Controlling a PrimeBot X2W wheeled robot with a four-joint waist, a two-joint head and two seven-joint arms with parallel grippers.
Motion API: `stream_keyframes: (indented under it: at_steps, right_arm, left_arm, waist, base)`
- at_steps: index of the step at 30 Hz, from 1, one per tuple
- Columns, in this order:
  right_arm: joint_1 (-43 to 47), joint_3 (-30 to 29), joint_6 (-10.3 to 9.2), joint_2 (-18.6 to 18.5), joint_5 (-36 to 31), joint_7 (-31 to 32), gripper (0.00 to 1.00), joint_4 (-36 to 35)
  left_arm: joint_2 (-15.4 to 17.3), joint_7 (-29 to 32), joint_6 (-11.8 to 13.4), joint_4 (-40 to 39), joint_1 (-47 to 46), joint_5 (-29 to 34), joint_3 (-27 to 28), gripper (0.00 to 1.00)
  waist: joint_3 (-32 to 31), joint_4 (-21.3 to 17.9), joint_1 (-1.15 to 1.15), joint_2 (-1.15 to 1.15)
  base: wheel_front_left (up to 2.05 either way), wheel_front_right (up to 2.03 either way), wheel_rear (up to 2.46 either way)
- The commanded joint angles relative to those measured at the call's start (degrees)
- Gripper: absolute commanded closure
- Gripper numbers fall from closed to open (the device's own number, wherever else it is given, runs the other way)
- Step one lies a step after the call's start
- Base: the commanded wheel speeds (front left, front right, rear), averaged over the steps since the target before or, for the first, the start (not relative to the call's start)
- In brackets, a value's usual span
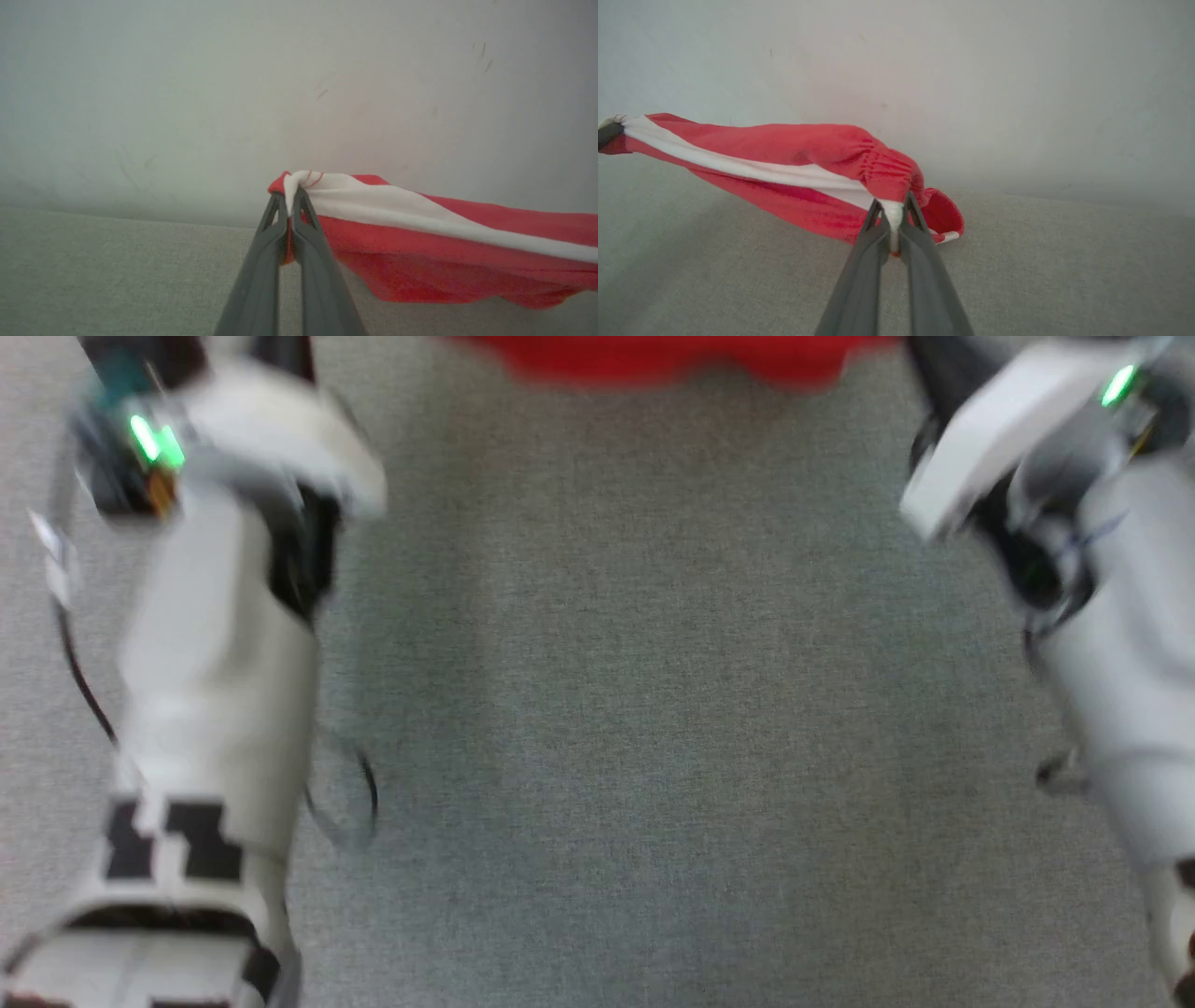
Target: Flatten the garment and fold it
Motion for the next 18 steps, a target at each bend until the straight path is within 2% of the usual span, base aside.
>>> stream_keyframes:
  at_steps: [1, 5, 9, 14, 18]
  right_arm:
    - [1.45, 0.6, -0.1, -0.07, 0.68, -0.76, 1.0, 0.62]
    - [8.13, 3.58, -0.1, -0.97, 3.1, -3.63, 1.0, 1.86]
    - [15.86, 5.53, -0.1, -2.58, 4.53, -6.9, 1.0, -0.17]
    - [25.84, 5.72, -0.1, -4.67, 4.81, -9.0, 1.0, -5.94]
    - [34.23, 3.32, -0.1, -5.79, 2.36, -9.41, 1.0, -12.6]
  left_arm:
    - [-0.28, -0.57, -0.43, 0.84, 1.91, -0.52, 0.35, 1.0]
    - [-1.41, -1.89, -1.42, 3.59, 9.63, -1.73, 0.68, 1.0]
    - [-1.56, -2.58, -1.97, 2.27, 18.12, -2.17, 0.97, 1.0]
    - [-0.66, -2.79, -1.27, -5.71, 30.7, -2.29, 1.64, 1.0]
    - [-0.16, -0.51, 1.04, -16.74, 41.72, -2.54, 1.95, 1.0]
  waist:
    - [-0.87, 0.6, 0.0, 0.01]
    - [-3.46, 1.33, 0.0, 0.01]
    - [-7.33, 1.72, 0.0, 0.01]
    - [-12.81, 1.52, 0.0, 0.01]
    - [-15.87, 1.82, 0.0, 0.01]
  base:
    - [0.0, 0.0, 0.0]
    - [0.0, 0.0, 0.0]
    - [0.0, 0.0, 0.0]
    - [0.0, 0.0, 0.0]
    - [0.0, 0.0, 0.0]
